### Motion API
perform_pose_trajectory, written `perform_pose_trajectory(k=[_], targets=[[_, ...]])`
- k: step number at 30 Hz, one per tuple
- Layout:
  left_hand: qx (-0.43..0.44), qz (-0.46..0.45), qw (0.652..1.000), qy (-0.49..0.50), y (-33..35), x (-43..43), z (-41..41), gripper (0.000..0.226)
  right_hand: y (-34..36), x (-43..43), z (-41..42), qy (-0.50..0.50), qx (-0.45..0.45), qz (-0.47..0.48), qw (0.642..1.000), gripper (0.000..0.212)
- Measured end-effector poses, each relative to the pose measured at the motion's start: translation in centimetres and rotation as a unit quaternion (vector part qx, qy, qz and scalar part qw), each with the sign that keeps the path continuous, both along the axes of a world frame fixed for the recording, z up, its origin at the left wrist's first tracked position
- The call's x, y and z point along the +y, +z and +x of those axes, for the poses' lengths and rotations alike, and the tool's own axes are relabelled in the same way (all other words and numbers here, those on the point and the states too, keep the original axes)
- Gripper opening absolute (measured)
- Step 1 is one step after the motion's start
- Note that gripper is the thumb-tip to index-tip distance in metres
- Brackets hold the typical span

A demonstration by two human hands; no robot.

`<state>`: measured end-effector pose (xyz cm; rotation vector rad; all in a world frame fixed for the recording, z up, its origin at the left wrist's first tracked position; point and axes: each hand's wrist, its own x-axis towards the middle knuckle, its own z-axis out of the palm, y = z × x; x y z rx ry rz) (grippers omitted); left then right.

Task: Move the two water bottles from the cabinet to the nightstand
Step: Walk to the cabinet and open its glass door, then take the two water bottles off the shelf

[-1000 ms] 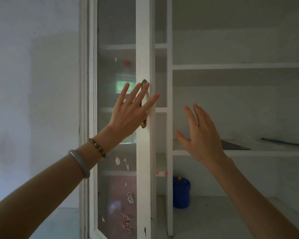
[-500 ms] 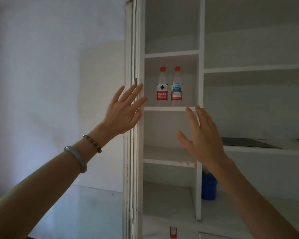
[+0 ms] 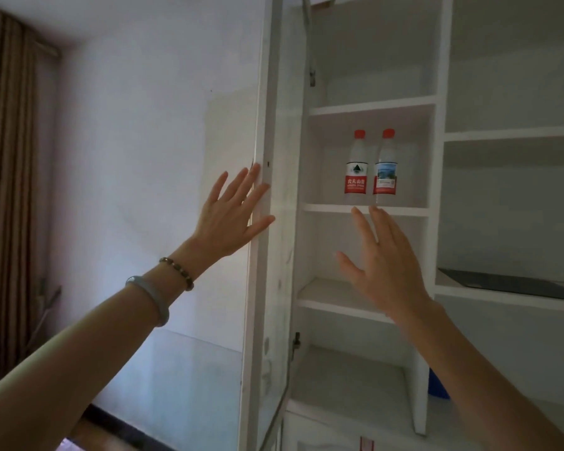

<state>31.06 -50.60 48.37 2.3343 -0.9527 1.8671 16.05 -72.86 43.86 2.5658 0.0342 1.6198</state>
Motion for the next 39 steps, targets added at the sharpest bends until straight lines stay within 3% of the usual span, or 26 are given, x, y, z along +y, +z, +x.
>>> perform_pose_trajectory(k=[17,22,30,39], targets=[[0.005,-0.018,0.993,0.118,-1.4,-0.7,0.2,0.082,-0.1,-0.6,4.3,0.035,0.005,-0.004,0.999,0.072],[0.039,0.019,0.997,0.059,-1.9,-7.6,-1.4,0.080,0.6,-4.2,5.1,0.008,0.025,0.017,0.999,0.075],[0.120,-0.045,0.992,-0.007,1.6,-18.0,0.9,0.078,3.0,-11.3,6.0,-0.045,0.013,0.026,0.999,0.073],[0.256,-0.166,0.939,-0.159,3.9,-24.3,5.6,0.075,6.5,-18.6,8.3,0.073,0.026,0.135,0.988,0.065]])
